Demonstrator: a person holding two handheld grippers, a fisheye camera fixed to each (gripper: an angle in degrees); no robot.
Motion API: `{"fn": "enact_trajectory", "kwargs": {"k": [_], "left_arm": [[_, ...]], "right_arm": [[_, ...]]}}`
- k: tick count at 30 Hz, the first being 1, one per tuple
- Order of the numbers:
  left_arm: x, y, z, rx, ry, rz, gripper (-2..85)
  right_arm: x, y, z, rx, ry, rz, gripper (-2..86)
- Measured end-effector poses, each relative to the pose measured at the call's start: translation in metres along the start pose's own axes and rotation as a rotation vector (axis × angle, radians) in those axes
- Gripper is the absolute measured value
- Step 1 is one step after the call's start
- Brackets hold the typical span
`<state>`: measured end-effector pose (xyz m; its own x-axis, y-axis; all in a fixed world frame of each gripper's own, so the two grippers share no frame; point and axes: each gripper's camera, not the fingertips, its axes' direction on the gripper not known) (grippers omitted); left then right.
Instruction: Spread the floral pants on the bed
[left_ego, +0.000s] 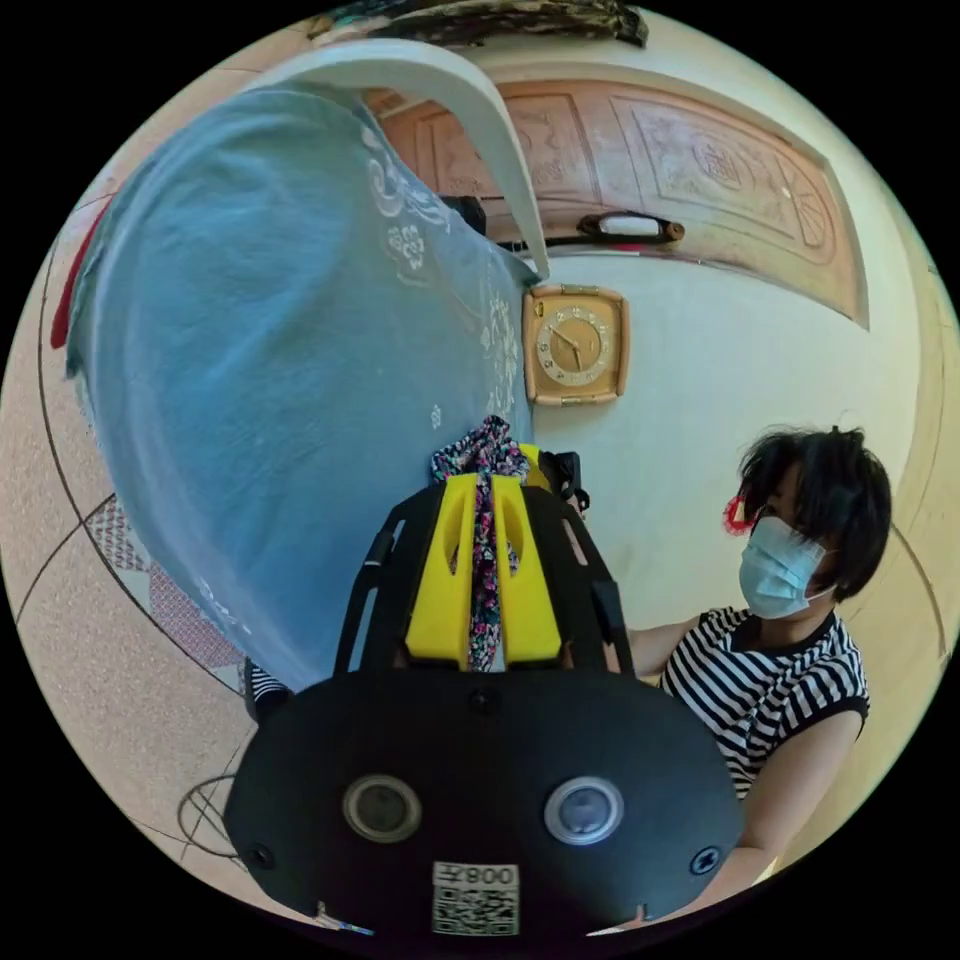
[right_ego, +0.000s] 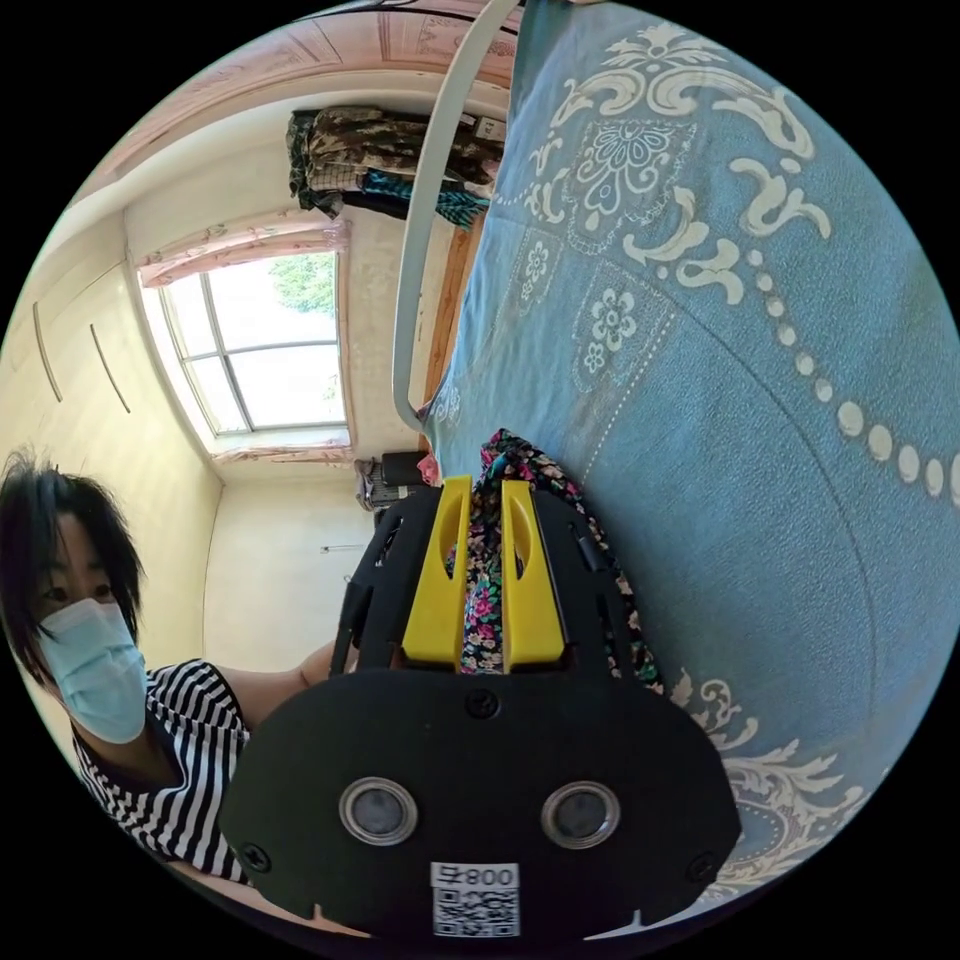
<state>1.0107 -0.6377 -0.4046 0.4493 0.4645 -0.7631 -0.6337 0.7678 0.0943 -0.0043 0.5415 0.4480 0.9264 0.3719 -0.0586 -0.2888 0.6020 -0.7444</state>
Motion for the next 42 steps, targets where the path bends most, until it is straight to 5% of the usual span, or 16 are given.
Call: {"fn": "enact_trajectory", "kwargs": {"k": [3,9,15,25,29,38,42], "left_arm": [[0.011,0.02,-0.008,0.072,0.01,-0.006,5.2],[0.051,0.036,0.042,-0.111,-0.071,0.061,7.3],[0.07,0.024,0.041,-0.094,-0.137,0.097,1.2],[0.096,0.042,0.015,0.035,-0.161,0.115,1.8],[0.108,0.043,0.016,0.072,-0.164,0.152,2.2],[0.134,0.029,0.049,0.007,-0.326,0.292,0.9],[0.127,0.019,0.073,-0.061,-0.609,0.366,0.3]], "right_arm": [[0.004,-0.005,0.0,0.007,-0.045,-0.018,6.7],[-0.003,-0.015,0.0,0.049,-0.113,-0.084,7.2],[-0.022,-0.009,0.007,-0.038,0.048,-0.195,7.0],[-0.033,-0.025,0.041,-0.029,0.423,-0.314,8.1],[-0.035,-0.046,0.059,-0.051,0.424,-0.35,8.3],[-0.021,-0.077,0.083,-0.07,0.474,-0.321,8.4],[-0.008,-0.086,0.083,-0.086,0.43,-0.283,8.6]]}}
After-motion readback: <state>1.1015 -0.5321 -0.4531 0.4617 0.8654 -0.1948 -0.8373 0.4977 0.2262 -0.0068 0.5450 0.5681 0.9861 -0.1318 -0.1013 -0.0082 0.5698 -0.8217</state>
